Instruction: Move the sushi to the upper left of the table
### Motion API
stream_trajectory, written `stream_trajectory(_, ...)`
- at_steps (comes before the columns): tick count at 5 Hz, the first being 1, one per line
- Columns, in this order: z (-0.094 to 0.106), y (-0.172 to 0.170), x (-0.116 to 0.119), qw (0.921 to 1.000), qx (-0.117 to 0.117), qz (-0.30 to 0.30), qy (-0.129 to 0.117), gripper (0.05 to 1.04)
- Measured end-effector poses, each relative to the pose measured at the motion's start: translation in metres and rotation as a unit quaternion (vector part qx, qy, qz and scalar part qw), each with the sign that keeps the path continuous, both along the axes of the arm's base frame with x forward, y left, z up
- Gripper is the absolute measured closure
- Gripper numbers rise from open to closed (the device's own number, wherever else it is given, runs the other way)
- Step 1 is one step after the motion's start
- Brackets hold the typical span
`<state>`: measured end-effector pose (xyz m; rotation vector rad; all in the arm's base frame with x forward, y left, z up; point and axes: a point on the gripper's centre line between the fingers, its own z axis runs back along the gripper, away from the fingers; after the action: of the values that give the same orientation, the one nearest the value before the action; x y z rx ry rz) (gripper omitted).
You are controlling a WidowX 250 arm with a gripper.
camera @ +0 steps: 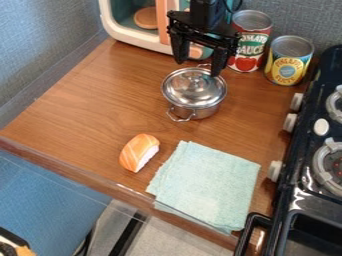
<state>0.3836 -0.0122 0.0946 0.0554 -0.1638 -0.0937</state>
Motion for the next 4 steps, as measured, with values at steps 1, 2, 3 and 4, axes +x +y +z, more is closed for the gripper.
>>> stream_trajectory(1, -0.014, 0.000, -0.004, 0.9998, -0.001, 0.001, 0.019, 0.084)
stream_trajectory(2, -0.024, 0.000, -0.031, 0.9993, -0.002, -0.002, 0.037, 0.084)
stream_trajectory(3, -0.019, 0.001, -0.055, 0.9995, -0.002, -0.001, 0.031, 0.083)
stream_trajectory(4, -0.032, 0.010, -0.083, 0.9986, 0.019, -0.008, 0.049, 0.084)
